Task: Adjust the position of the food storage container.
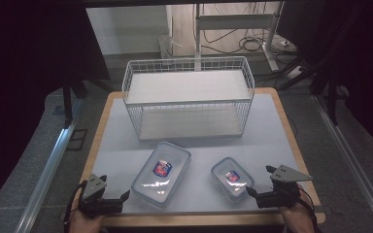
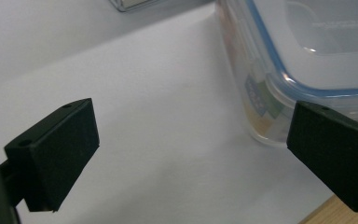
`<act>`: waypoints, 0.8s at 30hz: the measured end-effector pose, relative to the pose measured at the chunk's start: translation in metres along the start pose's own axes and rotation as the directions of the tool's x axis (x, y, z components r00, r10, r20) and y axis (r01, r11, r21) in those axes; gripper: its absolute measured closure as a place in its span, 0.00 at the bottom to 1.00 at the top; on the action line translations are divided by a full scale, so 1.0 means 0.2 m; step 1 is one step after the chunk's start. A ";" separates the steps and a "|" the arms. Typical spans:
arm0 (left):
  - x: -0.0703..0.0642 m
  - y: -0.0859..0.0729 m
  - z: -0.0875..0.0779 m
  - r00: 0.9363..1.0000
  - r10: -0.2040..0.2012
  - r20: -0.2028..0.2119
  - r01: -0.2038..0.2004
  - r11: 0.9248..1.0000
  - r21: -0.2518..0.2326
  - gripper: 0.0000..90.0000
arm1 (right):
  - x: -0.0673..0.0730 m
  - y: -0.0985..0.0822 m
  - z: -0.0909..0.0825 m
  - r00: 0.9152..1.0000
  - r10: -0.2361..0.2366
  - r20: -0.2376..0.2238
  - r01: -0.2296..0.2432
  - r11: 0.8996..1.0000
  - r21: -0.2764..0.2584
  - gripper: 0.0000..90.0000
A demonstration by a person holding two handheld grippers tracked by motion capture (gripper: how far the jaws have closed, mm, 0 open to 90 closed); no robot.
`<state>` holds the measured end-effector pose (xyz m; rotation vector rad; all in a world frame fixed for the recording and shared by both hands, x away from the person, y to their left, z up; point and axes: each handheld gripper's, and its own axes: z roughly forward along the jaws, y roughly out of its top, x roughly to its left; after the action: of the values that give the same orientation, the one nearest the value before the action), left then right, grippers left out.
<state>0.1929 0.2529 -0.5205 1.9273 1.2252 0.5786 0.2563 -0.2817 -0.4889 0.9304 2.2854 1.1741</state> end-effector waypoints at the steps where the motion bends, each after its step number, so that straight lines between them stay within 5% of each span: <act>1: 0.00 0.00 0.00 1.000 -0.003 -0.001 0.003 1.000 0.000 0.03 | 0.00 0.00 0.00 1.000 0.004 0.000 -0.004 1.000 -0.003 0.00; 19: 0.01 0.01 0.00 0.999 -0.025 0.026 0.024 0.999 0.025 0.05 | 0.00 -0.01 0.01 1.000 0.003 0.001 -0.003 1.000 0.000 0.00; 24: 0.00 0.02 -0.02 0.999 -0.027 0.037 0.026 1.000 0.016 0.21 | 0.00 0.00 0.01 1.000 -0.003 0.002 0.003 1.000 0.010 0.00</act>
<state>0.1918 0.2542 -0.5152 1.9232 1.2330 0.5188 0.2571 -0.2803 -0.4910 0.9309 2.2922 1.1606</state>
